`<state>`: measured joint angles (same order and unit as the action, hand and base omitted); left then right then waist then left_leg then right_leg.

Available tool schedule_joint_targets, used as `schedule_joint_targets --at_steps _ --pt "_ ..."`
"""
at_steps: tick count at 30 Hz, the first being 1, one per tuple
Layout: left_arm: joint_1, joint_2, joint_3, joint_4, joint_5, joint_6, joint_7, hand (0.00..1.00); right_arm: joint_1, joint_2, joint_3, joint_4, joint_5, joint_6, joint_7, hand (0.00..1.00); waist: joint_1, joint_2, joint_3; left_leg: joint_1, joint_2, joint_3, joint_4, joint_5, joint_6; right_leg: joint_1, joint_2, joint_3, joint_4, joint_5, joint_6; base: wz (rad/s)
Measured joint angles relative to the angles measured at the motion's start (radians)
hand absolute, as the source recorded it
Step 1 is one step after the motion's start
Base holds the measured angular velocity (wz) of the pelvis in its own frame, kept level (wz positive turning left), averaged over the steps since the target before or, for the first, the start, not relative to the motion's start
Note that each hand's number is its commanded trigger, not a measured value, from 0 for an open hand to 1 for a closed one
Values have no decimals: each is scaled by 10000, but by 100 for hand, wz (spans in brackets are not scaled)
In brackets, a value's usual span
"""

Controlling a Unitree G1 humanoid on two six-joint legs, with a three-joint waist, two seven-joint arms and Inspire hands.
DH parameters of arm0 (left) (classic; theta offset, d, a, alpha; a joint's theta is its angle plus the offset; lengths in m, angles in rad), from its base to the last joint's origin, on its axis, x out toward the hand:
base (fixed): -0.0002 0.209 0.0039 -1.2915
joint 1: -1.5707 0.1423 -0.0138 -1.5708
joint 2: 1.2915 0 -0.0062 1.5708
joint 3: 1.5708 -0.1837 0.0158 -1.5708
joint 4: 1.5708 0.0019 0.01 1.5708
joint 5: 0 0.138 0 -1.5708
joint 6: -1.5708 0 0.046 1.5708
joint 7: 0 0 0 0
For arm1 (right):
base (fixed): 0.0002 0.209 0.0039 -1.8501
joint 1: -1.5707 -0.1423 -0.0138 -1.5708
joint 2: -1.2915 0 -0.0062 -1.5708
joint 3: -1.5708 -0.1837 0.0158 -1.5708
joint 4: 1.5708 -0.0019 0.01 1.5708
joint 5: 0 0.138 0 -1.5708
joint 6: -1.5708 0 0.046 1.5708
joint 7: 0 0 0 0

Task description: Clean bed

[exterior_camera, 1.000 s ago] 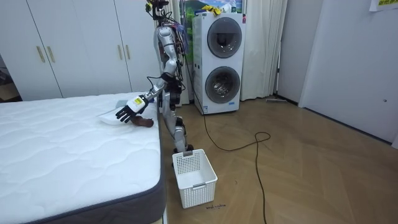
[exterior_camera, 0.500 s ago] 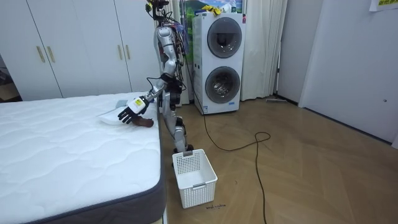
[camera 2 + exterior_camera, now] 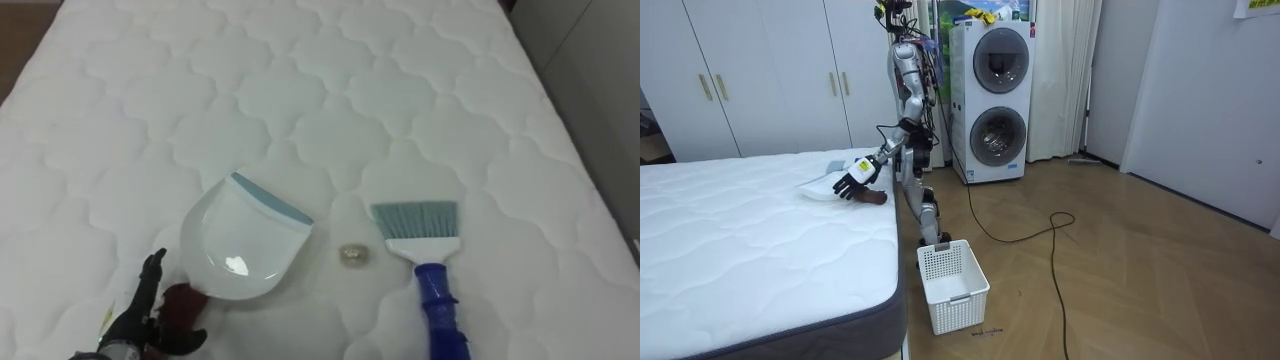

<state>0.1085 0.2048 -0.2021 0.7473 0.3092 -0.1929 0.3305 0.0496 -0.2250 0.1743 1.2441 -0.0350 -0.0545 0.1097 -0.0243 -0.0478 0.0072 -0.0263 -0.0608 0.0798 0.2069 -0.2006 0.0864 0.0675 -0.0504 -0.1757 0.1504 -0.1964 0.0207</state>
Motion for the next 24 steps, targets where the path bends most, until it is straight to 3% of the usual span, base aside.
schedule_joint_targets --at_steps 13,24 --pt "-12 1 -6 93 -6 -1 -114 0 -5 30 -1 -5 2 -6 -85 0 -3 3 1 -5 0 15 -3 0 0 10 0 38 1 0 0 0" --pt "-94 2 -67 1167 6 212 -291 0 -18 25 19 94 710 3 -112 0 -9 52 32 -229 -10 -41 5 14 6 -146 -1 -55 5 0 0 1"
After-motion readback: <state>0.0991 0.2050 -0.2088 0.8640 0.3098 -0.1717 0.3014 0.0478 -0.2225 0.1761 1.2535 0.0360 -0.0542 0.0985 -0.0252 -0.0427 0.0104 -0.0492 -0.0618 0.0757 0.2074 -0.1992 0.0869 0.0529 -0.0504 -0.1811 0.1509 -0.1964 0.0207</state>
